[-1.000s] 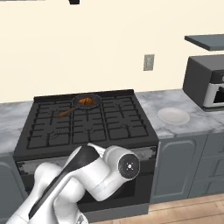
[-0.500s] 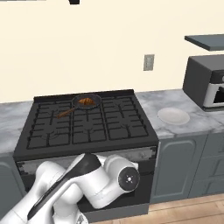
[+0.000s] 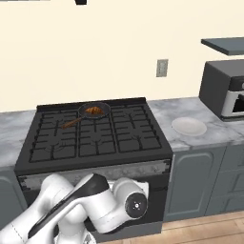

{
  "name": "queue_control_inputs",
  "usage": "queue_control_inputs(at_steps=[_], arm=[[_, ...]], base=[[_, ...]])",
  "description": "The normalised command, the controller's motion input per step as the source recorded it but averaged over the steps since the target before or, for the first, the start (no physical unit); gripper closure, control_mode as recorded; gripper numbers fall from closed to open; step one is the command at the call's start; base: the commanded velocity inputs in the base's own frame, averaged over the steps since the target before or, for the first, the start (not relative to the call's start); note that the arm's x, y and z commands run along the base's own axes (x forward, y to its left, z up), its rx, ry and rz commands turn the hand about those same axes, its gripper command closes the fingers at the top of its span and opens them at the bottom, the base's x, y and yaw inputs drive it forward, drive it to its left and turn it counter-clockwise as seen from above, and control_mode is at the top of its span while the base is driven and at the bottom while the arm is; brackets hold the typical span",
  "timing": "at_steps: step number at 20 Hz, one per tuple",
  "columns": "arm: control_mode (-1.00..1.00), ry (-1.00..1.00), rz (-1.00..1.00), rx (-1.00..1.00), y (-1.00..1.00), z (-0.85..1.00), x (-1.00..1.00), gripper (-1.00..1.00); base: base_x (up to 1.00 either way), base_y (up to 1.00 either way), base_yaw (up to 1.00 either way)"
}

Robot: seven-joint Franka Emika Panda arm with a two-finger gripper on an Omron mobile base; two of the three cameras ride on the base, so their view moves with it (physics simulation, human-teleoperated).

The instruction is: Pick the croissant and place it on the pan. Then turn on the stove to warm the croissant.

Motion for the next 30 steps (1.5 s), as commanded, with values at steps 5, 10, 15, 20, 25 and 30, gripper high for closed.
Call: queue_control_inputs(at_steps=[5, 10, 15, 20, 25, 30], arm=[[-1.00, -0.11, 0.06, -0.10, 0.00, -0.18, 0.02, -1.00], [-1.00, -0.12, 0.08, -0.05, 0.00, -0.07, 0.11, -1.00], [-1.00, -0.05, 0.11, 0.00, 0.00, 0.00, 0.24, -1.00], [-1.00, 0.01, 0.23, 0.00, 0.00, -0.01, 0.28, -1.00], [-1.00, 0.01, 0.22, 0.00, -0.01, -0.10, 0.16, -1.00], [-1.00, 0.00, 0.09, 0.04, -0.17, -0.18, 0.00, -1.00]], base=[[0.00, 0.00, 0.00], [0.00, 0.00, 0.00], [0.00, 0.00, 0.00], [0.00, 0.00, 0.00], [0.00, 0.00, 0.00], [0.00, 0.00, 0.00]])
